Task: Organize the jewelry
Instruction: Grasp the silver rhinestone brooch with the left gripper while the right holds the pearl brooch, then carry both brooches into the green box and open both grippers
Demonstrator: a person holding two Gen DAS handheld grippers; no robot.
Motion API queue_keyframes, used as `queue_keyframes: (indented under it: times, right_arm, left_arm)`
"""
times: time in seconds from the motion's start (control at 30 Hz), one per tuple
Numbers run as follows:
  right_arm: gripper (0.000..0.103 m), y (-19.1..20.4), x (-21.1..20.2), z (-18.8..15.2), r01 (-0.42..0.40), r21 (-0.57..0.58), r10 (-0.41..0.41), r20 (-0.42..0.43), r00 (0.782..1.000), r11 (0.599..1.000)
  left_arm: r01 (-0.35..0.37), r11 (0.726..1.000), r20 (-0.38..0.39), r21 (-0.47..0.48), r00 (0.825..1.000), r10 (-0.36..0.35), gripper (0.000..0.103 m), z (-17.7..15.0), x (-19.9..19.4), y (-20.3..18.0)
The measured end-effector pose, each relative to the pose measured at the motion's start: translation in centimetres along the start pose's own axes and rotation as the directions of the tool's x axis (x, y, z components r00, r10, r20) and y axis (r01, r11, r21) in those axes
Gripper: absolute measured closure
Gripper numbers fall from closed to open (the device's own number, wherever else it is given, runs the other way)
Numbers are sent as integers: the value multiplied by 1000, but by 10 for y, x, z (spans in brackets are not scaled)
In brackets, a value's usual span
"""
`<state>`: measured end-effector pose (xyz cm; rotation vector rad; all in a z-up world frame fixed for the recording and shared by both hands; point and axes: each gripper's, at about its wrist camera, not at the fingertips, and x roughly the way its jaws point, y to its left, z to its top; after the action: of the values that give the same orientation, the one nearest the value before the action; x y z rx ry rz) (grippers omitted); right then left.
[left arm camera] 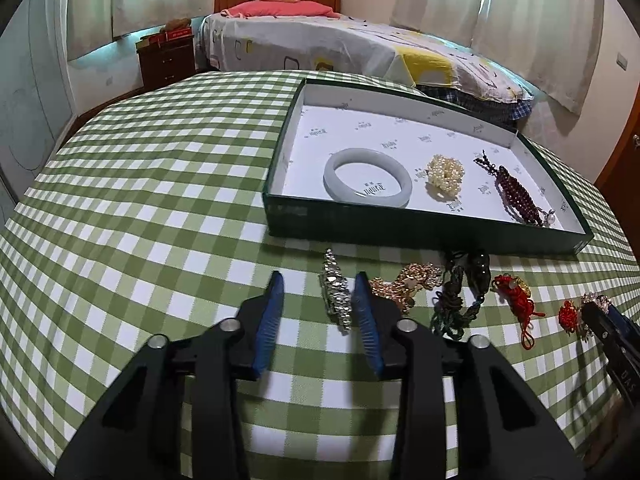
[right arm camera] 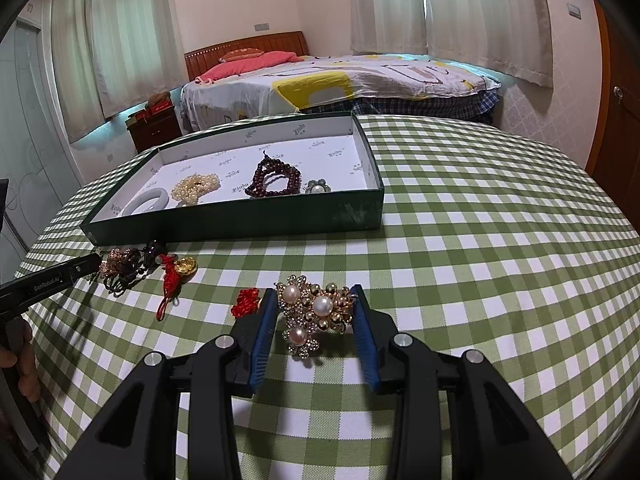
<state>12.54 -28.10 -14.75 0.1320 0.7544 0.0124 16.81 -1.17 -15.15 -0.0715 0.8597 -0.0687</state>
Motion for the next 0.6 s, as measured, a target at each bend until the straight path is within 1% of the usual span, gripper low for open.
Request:
queue_keyframes:
  times: [0.07, 0.1, 0.17, 0.33, 0.6]
  right_arm:
    - [66, 0, 0, 0, 0, 0, 0, 0, 1000, 1000]
    - [66, 0, 0, 0, 0, 0, 0, 0, 1000, 1000]
    - [66, 0, 0, 0, -1, -1, 1, 0, 1000, 1000]
    - [66, 1, -1, 0, -2, 0, 2, 1, 1000, 1000]
    - [66, -1, -2, -1, -5, 17, 5, 1, 1000, 1000]
  left_arm:
    - [4, 1000, 0, -2, 1000, -4, 81, 0, 0, 3]
    - [6, 1000, 0, 1, 1000, -6, 83, 0, 0, 4]
    - [22, 1000, -2, 11, 1000, -22, 90, -1, 0, 4]
    - [44, 999, 0, 21, 999, -44, 90, -2, -2, 4]
    - [41, 999, 2, 30, 999, -41, 90, -3, -2, 1]
